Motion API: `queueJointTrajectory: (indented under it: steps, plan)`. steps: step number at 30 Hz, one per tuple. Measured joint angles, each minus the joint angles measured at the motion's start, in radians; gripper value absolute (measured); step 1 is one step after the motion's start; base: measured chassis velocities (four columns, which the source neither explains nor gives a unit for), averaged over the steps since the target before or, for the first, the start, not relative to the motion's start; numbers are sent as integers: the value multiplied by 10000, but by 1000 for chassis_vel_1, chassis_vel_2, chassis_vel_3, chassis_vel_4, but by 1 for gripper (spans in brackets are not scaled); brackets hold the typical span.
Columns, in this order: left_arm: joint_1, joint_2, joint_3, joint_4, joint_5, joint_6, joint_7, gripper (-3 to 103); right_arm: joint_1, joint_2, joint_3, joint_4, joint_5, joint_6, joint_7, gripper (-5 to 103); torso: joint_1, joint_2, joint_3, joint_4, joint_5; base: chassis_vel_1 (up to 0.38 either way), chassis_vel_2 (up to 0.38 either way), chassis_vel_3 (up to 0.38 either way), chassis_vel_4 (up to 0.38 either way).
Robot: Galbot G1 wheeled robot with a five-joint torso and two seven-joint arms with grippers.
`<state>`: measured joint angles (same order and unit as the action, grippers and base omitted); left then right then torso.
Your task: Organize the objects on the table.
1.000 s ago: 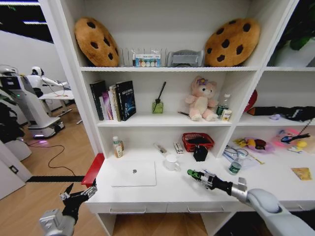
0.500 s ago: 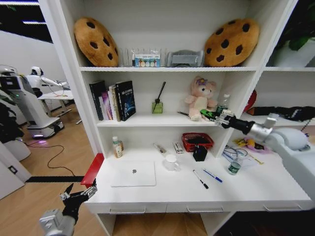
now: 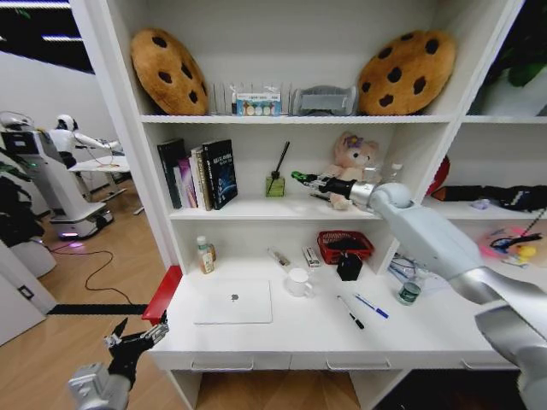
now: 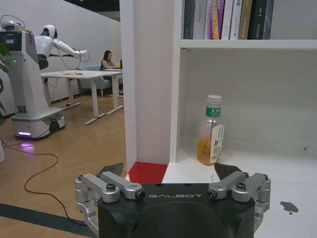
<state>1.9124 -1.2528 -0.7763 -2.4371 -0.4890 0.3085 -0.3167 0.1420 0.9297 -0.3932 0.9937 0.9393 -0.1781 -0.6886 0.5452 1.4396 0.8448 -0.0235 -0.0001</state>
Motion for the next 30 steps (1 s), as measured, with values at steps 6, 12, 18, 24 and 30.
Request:
queueJointTrajectory:
  steps: [6,12,18,24,30]
  plan:
    - [-1,0,0,0,0,0,4,100,460,554,-804,-1012,-70,5,-361,36,-1,0,-1,3,-3,0,0,0,0]
    - [0,0,0,0,0,0,5,100,-65,409,-912,-289,-36,-142,-522,36,-2,1,-2,3,1,0,0,0,0]
    - [0,0,0,0,0,0,5,100,-514,64,-866,208,-78,-166,-539,36,-3,2,-3,4,1,0,0,0,0]
    - [-1,0,-1,-1,0,0,4,100,-549,-97,-821,323,-117,-167,-538,36,-3,2,-3,2,1,0,0,0,0]
    - [-1,0,0,0,0,0,6,100,-533,-56,-682,376,-153,-225,-379,33,-3,2,-2,2,2,0,0,0,0]
